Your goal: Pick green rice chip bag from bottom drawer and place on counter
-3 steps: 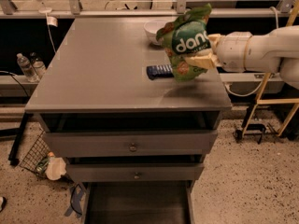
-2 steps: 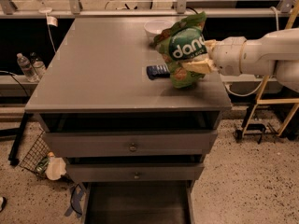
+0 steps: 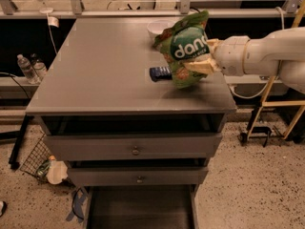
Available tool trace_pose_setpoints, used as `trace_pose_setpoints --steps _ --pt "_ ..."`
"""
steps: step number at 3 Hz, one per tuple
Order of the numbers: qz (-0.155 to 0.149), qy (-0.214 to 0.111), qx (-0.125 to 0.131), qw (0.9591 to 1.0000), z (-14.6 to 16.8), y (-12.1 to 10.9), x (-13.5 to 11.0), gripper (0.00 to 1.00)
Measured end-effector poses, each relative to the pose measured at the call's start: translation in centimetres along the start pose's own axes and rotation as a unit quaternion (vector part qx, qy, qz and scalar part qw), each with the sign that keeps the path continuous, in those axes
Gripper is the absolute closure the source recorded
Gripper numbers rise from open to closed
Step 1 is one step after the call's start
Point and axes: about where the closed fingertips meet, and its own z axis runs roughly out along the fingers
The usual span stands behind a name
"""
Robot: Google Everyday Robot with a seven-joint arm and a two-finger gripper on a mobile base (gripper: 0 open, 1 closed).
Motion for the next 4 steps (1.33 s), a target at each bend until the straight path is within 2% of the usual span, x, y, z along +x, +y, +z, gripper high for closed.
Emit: trace_pose_setpoints --steps 2,3,4 --pt "-0.01 -0.004 -0.003 0.9999 0.3 0.17 -0.59 0.04" --pt "-0.013 -0.005 -0.004 0.9999 0.4 0.22 -0.78 0.0" --pt "-0.013 -0.005 -0.003 0.9999 0.39 0.22 -0.77 0.0"
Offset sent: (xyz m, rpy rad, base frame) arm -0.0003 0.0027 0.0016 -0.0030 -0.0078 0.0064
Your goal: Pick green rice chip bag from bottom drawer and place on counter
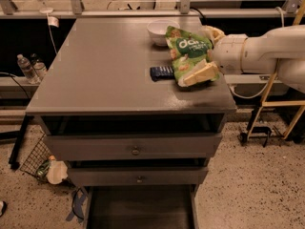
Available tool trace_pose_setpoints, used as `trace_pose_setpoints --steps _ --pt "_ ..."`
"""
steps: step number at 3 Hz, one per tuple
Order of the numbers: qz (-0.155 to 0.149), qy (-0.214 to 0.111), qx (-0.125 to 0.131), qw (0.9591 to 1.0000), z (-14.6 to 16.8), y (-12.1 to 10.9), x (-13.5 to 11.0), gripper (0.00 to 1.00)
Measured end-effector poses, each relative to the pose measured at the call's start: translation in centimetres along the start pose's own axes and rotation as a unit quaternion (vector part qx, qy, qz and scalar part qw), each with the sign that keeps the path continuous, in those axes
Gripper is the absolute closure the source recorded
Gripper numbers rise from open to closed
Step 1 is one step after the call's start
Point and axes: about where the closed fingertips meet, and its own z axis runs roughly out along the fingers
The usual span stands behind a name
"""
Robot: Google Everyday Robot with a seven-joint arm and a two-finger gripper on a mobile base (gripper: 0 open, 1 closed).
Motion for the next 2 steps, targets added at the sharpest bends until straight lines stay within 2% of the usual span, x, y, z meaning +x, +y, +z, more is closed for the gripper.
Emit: trace_pose_setpoints --steps 1,2 --pt "0.011 -0.004 0.019 0.9997 -1.4 -1.0 1.0 0.0" --pt "0.032 -0.008 0.058 0.9978 -4.4 -3.6 2.9 0.0"
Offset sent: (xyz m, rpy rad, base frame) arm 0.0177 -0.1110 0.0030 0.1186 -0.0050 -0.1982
